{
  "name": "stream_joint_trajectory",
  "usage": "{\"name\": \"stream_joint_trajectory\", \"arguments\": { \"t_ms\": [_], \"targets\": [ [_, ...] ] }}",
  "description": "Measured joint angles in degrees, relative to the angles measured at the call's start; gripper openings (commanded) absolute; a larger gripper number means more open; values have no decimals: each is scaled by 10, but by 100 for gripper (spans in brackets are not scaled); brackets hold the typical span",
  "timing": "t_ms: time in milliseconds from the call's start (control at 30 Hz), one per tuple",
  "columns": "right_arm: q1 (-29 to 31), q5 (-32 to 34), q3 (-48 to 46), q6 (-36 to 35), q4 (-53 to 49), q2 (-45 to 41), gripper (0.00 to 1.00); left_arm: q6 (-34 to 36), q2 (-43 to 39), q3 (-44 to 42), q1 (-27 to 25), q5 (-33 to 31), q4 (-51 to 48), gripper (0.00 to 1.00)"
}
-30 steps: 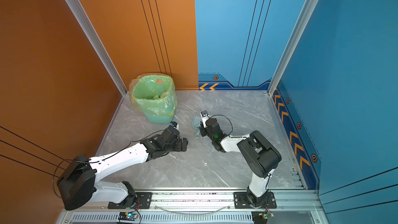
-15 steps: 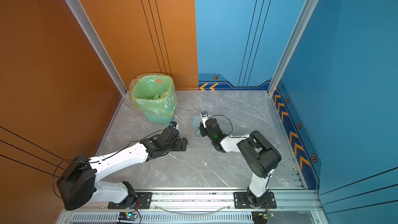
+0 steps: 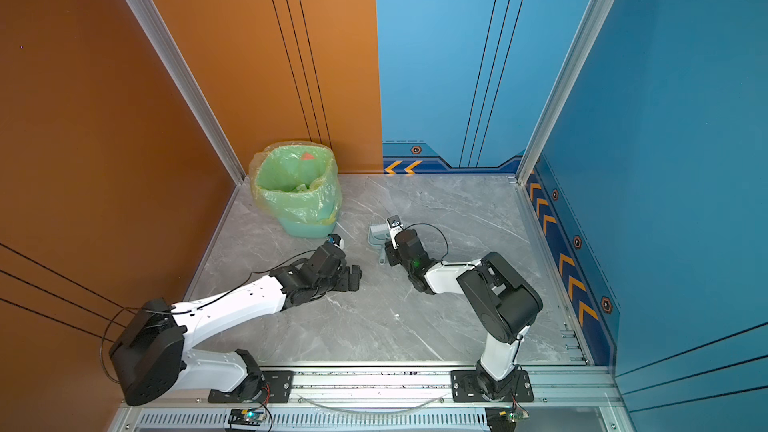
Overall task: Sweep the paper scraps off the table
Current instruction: 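Lay the mint brush onto the dustpan with the right gripper and release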
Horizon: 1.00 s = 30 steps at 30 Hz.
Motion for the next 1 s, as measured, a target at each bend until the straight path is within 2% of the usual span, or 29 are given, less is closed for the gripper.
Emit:
{"name": "stream_joint_trajectory", "arguments": {
  "t_ms": [633,1000],
  "targets": [
    [0,-2,0,-1,-35,-38,50,2,-35,-3,0,-4,-14,98],
    [0,-55,2,-10,-151,-127,53,33,-118,-31,10,-45,-45,98]
  ]
}}
